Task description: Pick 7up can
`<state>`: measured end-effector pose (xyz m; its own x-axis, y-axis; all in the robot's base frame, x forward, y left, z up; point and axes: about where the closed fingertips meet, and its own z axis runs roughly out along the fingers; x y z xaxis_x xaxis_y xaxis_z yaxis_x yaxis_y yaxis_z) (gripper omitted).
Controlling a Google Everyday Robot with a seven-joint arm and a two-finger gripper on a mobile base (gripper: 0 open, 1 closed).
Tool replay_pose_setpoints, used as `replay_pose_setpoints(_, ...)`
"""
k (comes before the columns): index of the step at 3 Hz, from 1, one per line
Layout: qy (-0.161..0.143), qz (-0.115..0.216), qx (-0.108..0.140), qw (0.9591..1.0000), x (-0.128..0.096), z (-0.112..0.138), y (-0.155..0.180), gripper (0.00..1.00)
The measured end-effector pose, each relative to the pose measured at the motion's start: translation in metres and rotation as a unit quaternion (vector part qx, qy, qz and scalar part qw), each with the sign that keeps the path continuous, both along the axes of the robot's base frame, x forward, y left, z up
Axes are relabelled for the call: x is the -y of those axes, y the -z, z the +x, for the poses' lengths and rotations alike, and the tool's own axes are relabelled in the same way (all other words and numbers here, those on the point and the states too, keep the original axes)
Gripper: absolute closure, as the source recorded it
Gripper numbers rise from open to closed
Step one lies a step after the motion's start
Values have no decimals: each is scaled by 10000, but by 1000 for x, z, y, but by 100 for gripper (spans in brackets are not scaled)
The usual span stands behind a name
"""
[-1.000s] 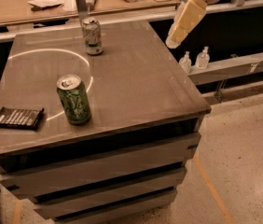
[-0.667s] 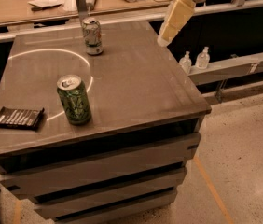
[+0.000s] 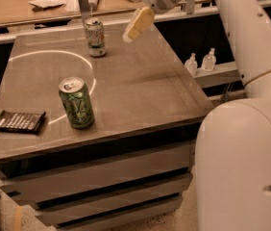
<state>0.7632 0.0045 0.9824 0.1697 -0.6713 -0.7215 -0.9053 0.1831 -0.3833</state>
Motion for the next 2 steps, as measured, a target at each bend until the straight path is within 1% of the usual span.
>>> replay_pose_setpoints(1, 107, 1178, 54, 9930, -21, 46, 22, 0)
replay_pose_setpoints(2, 100, 1123, 29, 9936, -24, 45, 25, 0)
